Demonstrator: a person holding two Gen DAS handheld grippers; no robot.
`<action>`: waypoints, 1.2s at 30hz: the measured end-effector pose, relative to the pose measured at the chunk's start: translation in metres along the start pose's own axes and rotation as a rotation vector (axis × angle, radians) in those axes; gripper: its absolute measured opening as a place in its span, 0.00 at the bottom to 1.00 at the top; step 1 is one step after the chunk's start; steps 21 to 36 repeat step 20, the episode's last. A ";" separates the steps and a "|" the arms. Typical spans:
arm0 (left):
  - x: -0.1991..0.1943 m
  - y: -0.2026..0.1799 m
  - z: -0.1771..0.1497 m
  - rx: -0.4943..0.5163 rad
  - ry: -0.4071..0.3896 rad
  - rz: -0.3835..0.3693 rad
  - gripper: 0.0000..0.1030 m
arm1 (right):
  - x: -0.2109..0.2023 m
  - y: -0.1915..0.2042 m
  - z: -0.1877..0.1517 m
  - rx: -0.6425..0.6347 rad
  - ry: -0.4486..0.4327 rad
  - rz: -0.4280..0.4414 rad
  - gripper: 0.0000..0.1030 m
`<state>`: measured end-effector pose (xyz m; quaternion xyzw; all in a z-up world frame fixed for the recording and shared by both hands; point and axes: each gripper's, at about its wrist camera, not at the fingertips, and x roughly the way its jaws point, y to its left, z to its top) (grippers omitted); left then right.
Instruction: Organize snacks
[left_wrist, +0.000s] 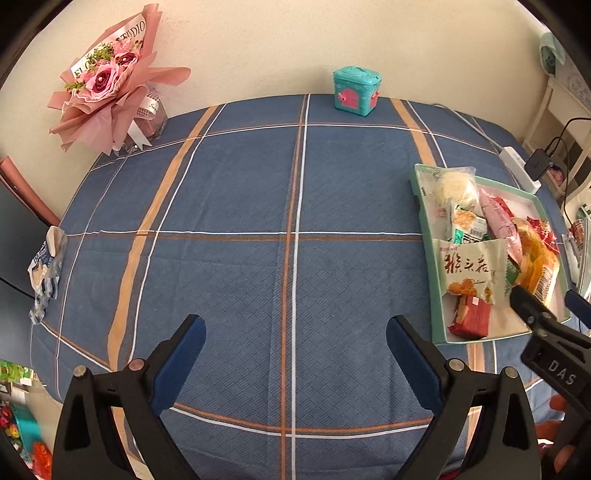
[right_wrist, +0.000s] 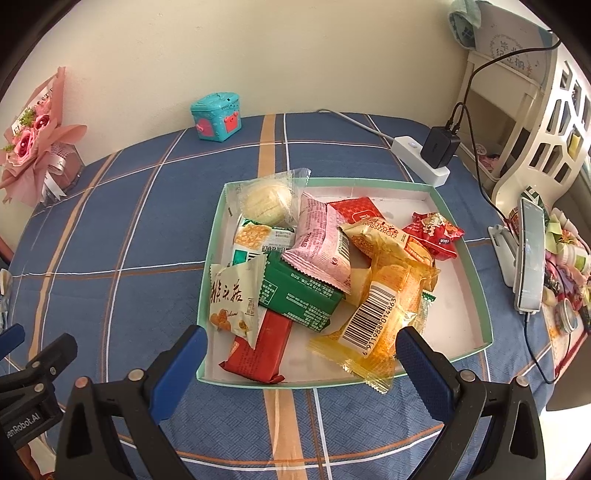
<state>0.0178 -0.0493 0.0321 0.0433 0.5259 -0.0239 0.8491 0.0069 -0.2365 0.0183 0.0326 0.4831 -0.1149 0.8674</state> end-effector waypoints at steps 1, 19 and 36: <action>0.000 0.001 0.000 -0.003 0.001 -0.002 0.95 | 0.000 -0.001 0.000 0.003 -0.001 -0.002 1.00; -0.001 0.005 0.000 -0.006 -0.007 0.024 0.95 | 0.003 -0.010 0.001 0.025 0.004 -0.019 1.00; -0.001 0.005 0.000 -0.006 -0.003 0.023 0.95 | 0.003 -0.010 0.000 0.024 0.004 -0.019 1.00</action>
